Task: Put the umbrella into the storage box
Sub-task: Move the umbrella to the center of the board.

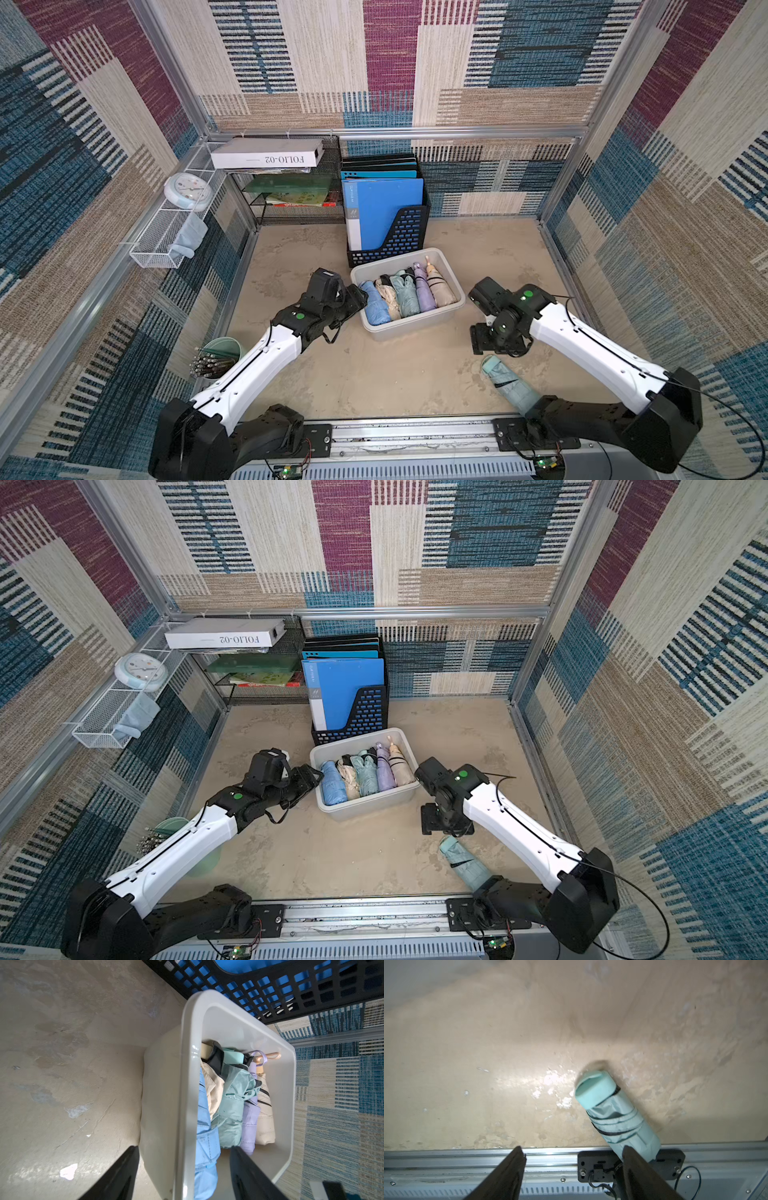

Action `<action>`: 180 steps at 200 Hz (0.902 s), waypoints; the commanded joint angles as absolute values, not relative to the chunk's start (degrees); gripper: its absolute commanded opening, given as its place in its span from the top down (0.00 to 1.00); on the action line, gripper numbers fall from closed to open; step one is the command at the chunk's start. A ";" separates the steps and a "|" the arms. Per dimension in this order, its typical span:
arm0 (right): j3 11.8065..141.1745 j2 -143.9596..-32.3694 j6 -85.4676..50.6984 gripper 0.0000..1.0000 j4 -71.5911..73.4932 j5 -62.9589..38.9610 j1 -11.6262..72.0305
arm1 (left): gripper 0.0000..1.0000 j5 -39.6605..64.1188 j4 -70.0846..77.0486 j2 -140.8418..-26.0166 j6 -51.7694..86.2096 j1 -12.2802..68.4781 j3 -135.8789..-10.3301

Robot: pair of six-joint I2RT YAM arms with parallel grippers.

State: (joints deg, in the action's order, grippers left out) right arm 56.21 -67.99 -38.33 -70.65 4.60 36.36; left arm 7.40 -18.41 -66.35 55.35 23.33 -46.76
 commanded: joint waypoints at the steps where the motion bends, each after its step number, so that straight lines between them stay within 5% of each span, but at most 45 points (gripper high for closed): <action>1: 50.04 -63.82 -45.41 0.16 -71.03 0.99 36.57 | 0.27 6.86 -16.53 -66.18 55.72 23.19 -46.72; 53: 43.78 -66.98 -47.77 0.11 -64.36 4.21 36.69 | 0.27 7.61 -17.12 -66.18 55.47 22.80 -47.39; 180: 38.69 -73.55 -50.14 0.22 -44.83 -1.14 36.66 | 0.27 6.51 -19.09 -63.37 55.37 21.96 -46.85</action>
